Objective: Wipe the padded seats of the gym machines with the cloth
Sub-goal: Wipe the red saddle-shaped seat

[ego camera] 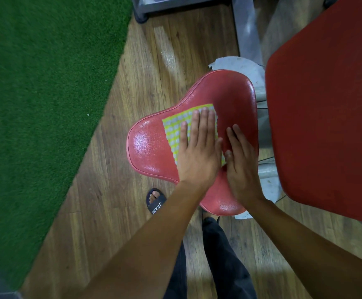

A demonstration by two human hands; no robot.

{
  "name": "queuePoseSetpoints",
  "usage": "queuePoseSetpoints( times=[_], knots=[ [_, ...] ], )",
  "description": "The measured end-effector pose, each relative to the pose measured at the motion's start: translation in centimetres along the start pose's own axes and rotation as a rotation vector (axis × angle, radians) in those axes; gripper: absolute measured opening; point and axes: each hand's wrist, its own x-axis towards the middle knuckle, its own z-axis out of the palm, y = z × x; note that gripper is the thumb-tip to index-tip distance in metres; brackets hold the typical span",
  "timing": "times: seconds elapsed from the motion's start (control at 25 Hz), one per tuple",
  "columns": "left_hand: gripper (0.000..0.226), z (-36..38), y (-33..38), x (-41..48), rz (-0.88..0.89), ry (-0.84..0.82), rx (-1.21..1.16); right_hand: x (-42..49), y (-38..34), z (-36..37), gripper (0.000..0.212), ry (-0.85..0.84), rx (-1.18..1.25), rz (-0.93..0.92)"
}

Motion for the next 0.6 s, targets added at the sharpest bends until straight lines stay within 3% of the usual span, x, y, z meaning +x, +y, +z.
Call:
queuePoseSetpoints(
  times=[0.24,0.32,0.44,0.6],
  knots=[
    [0.048,-4.0,-1.7,-1.0,-0.009,0.018,-0.356,0.8,-2.5,-1.8,0.046,-0.008,0.192,0.191],
    [0.047,-5.1,-4.9,-1.4,-0.096,0.091,-0.291,0.3,-5.1,-2.1,0.044,0.023,0.084,0.182],
    [0.048,-5.1,-9.4,-1.9,-0.226,0.071,-0.216,-1.1,-9.5,-0.6,0.047,-0.085,-0.091,0.093],
    [0.059,-4.9,-10.7,-2.4,-0.162,-0.035,-0.194,-1.2,-12.2,2.6,0.078,-0.19,-0.253,0.107]
  ],
)
